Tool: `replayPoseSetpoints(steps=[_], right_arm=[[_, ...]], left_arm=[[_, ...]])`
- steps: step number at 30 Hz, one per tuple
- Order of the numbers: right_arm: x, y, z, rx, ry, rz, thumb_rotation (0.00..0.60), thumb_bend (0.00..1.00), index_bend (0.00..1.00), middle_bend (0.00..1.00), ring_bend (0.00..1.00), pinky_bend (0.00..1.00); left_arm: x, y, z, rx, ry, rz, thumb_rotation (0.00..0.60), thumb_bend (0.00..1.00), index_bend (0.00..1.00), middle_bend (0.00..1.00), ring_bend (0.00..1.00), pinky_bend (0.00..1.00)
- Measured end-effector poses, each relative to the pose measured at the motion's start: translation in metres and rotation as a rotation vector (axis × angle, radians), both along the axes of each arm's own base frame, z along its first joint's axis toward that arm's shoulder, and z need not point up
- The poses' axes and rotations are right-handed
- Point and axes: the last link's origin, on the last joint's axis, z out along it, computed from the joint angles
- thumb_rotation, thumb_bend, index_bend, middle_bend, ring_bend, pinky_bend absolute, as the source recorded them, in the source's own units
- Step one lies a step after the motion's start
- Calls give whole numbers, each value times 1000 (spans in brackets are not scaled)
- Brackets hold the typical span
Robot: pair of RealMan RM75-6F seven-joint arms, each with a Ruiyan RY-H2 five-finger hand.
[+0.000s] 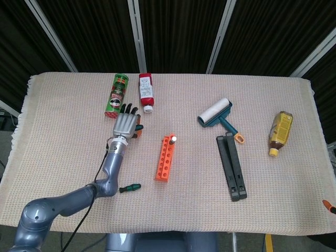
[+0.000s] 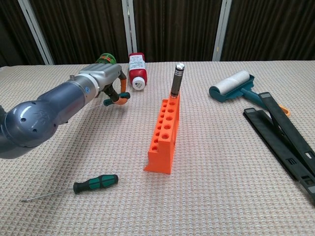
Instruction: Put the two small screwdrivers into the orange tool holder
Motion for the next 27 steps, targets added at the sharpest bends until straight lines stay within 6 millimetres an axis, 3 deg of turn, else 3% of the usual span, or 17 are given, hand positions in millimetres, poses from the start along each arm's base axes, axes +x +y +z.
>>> replayPoseSetpoints(steps=[7, 13, 19, 27], right_arm=[[0, -1, -2, 6, -8, 15, 600, 0, 54, 94, 0, 45], [0, -1, -3, 8, -10, 27, 600, 0, 53, 94, 0, 45], [0, 0, -3, 6, -10, 31, 600, 0, 54, 94, 0, 45], [2, 0, -4, 10, -10, 41, 600, 0, 53, 94, 0, 45]], left_arm=[[24, -20, 33, -67, -314, 8, 539, 468, 608, 187, 0, 2], [38, -49, 84, -158, -691, 41, 537, 471, 610, 206, 0, 13], [29, -71, 122, -222, -959, 87, 538, 473, 615, 211, 0, 17], [28, -97, 141, -347, -1105, 57, 536, 473, 618, 211, 0, 16]])
